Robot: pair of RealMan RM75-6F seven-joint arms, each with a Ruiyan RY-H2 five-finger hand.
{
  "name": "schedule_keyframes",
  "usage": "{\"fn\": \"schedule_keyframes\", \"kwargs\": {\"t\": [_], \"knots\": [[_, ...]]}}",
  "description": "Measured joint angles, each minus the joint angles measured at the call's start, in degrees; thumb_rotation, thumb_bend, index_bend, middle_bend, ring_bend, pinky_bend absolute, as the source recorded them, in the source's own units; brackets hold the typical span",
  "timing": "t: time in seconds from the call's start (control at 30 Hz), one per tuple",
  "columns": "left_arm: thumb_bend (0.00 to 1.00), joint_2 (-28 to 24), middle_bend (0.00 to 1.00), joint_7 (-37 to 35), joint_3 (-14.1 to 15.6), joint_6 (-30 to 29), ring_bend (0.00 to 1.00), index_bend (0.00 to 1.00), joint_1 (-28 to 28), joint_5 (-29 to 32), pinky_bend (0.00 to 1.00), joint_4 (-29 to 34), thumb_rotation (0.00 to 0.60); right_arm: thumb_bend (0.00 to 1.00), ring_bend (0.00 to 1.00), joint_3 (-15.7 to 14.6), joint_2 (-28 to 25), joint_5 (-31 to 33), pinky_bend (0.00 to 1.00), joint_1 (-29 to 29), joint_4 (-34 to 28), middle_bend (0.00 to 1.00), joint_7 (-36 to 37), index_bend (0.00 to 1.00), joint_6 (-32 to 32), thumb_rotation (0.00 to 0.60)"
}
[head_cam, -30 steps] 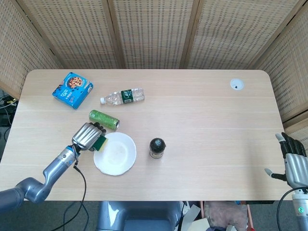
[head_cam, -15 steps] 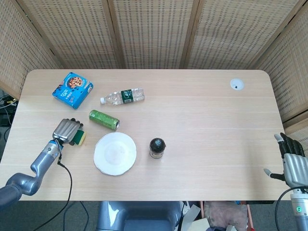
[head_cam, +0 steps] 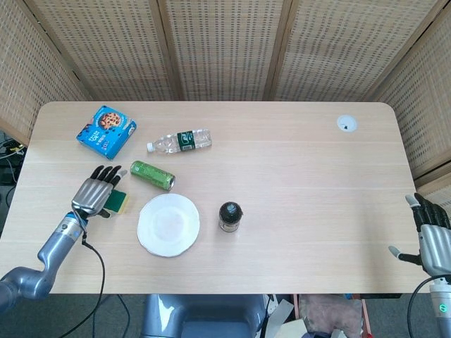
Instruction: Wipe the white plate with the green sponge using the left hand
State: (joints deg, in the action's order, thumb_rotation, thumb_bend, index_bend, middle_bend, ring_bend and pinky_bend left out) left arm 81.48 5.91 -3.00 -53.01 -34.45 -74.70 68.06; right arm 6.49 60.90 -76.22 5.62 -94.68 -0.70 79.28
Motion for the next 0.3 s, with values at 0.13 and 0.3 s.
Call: {"fn": "schedule_keyframes", "kwargs": {"t": [0.13, 0.3], "knots": [[0.0, -4.41, 0.0, -0.81, -0.42, -8.28, 0.0, 0.0, 3.98, -0.77, 0.0, 6.76, 0.6, 0.0, 0.0, -0.01, -0.3, -0.56, 0.0, -0.24, -0.2, 0.0, 0.54, 0.0, 0.63, 0.6], [0.0, -7.97, 0.0, -0.22, -0.35, -19.74, 0.0, 0.0, 10.51, -1.51, 0.0, 12.77, 0.6, 0.0, 0.0, 0.02, -0.68, -1.69, 0.0, -0.61, -0.16, 0.0, 1.45, 0.0, 1.87, 0.6]]}}
